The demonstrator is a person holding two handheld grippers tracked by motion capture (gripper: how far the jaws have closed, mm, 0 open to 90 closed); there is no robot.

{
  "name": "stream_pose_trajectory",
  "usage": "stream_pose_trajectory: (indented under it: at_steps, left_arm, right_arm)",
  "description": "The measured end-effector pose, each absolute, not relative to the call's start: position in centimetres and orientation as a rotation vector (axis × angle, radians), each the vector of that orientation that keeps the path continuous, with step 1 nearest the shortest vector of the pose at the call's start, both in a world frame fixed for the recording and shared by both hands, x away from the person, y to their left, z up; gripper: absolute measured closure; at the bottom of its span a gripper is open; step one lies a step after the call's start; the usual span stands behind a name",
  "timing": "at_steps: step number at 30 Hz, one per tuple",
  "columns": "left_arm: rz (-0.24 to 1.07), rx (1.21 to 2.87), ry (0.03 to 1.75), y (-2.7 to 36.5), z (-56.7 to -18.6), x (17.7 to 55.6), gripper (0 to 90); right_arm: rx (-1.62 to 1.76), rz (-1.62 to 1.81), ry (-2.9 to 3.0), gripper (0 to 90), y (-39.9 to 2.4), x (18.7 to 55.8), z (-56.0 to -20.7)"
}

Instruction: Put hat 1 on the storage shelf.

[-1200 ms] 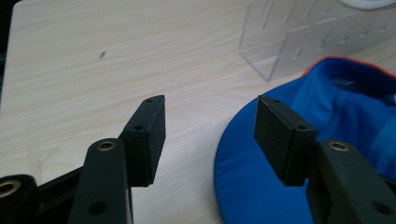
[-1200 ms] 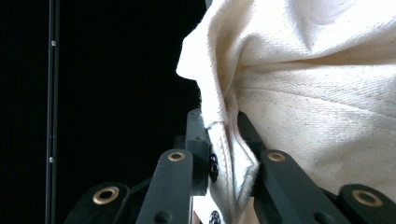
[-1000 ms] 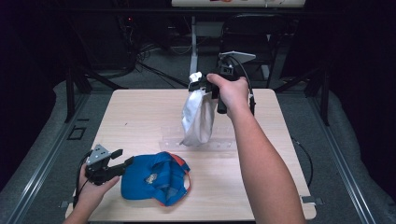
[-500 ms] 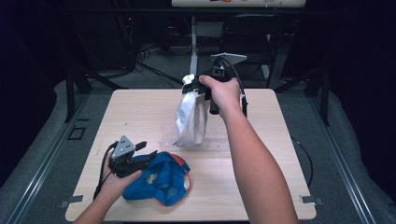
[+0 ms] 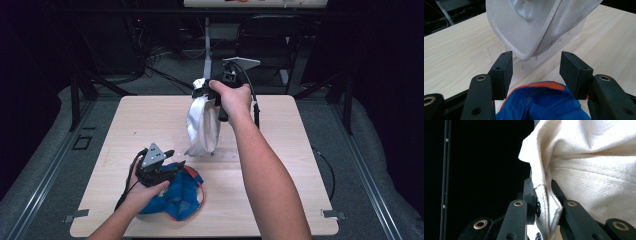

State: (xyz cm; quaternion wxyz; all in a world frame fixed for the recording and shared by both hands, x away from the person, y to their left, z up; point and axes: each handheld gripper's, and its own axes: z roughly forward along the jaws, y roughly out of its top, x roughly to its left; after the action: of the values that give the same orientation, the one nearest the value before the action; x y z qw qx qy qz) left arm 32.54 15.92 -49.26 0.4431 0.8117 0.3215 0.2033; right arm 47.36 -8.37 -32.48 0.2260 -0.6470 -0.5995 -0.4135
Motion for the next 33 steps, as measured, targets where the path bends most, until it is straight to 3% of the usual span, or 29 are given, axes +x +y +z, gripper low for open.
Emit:
stream_pose_trajectory:
  at_steps: [10,19,27,33]
  left_arm:
    - [0.545,2.044,0.789,13.9,-49.4,33.5,56.3]
    - [0.555,2.063,0.786,13.0,-49.7,33.9,58.7]
    - [0.577,2.072,0.805,12.9,-50.0,34.2,76.6]
    - [0.590,2.067,0.815,13.2,-50.2,34.2,81.3]
  right_arm:
    - [-1.779,-1.155,-1.660,80.4,-7.5,47.3,-33.0]
    - [-1.758,-1.149,-1.668,80.2,-7.3,47.2,-33.3]
    - [-1.736,-1.150,-1.679,80.1,-7.1,46.9,-33.4]
    - [-1.725,-1.148,-1.680,80.0,-6.7,46.6,-33.6]
